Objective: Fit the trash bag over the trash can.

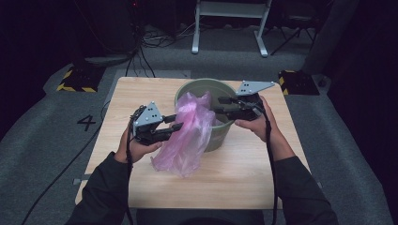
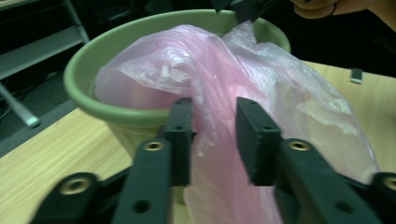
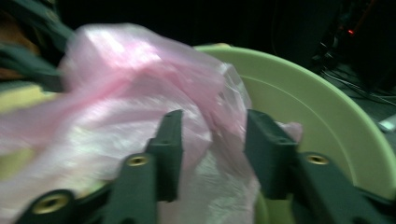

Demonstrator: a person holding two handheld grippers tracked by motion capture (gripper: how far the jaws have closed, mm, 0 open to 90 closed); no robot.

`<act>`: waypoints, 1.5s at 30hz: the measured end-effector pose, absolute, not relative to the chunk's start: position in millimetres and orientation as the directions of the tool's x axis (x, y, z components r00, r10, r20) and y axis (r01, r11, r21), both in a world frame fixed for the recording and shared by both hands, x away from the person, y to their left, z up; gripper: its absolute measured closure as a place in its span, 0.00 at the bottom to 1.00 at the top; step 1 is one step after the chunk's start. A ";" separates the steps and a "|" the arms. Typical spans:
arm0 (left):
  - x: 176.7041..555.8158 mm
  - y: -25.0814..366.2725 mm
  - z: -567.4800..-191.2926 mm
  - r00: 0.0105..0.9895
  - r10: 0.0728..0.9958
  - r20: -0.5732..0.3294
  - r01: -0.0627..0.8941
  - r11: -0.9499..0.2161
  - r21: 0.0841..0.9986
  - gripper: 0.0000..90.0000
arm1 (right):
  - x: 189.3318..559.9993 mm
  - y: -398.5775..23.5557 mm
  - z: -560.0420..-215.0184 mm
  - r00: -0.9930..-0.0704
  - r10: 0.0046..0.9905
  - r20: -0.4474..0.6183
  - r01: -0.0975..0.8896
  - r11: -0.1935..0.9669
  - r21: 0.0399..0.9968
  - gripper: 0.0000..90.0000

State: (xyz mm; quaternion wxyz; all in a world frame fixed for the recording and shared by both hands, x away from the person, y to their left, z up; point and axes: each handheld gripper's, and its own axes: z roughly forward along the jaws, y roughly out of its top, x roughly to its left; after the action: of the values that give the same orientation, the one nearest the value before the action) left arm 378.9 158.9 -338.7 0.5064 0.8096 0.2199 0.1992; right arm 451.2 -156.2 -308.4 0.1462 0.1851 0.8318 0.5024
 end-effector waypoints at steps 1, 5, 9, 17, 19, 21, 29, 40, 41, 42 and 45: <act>379.6 157.1 -338.1 0.825 0.555 0.107 0.150 -0.398 0.905 0.83 | 448.4 -157.9 -308.0 -0.895 0.444 -0.052 0.157 0.421 0.893 0.49; 384.1 147.5 -332.8 0.831 0.544 0.118 0.142 -0.411 0.901 0.92 | 436.8 -160.8 -306.6 -0.918 0.395 -0.039 0.131 0.393 0.910 0.38; 389.6 135.3 -327.8 0.830 0.544 0.124 0.138 -0.417 0.899 0.94 | 427.8 -158.0 -307.7 -0.930 0.363 -0.059 0.105 0.415 0.904 0.32; 398.4 125.0 -323.2 0.834 0.542 0.100 0.153 -0.402 0.903 0.93 | 430.0 -150.2 -315.8 -0.920 0.380 -0.095 0.108 0.477 0.872 0.74; 399.7 125.9 -322.6 0.835 0.543 0.092 0.157 -0.394 0.905 0.92 | 431.7 -150.2 -317.4 -0.917 0.388 -0.096 0.113 0.481 0.870 0.84; 401.2 126.9 -322.5 0.832 0.547 0.089 0.163 -0.395 0.904 0.92 | 433.4 -149.3 -319.7 -0.921 0.378 -0.090 0.121 0.499 0.858 0.89; 400.6 137.8 -320.0 0.787 0.613 0.074 0.182 -0.345 0.921 0.38 | 439.3 -148.5 -325.1 -0.911 0.403 -0.091 0.152 0.532 0.833 0.98; 359.4 165.8 -324.9 0.838 0.544 0.047 0.168 -0.339 0.926 0.21 | 454.7 -152.2 -335.2 -0.886 0.460 -0.056 0.241 0.560 0.793 1.00; 359.4 165.8 -324.9 0.838 0.544 0.047 0.168 -0.339 0.926 0.20 | 454.7 -152.2 -335.2 -0.886 0.460 -0.056 0.241 0.560 0.793 1.00; 356.4 165.7 -328.4 0.835 0.548 0.043 0.180 -0.345 0.921 0.20 | 455.5 -152.2 -335.9 -0.887 0.458 -0.054 0.242 0.562 0.791 1.00; 347.4 168.4 -337.9 0.842 0.538 0.041 0.189 -0.365 0.911 0.21 | 456.3 -151.7 -337.3 -0.882 0.467 -0.057 0.249 0.566 0.785 1.00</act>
State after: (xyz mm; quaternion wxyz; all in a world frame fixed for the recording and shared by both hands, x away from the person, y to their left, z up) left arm 347.4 168.4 -337.9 0.5166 0.8088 0.2246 0.1688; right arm 456.3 -151.7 -337.3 0.1304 0.2047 0.8754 0.4181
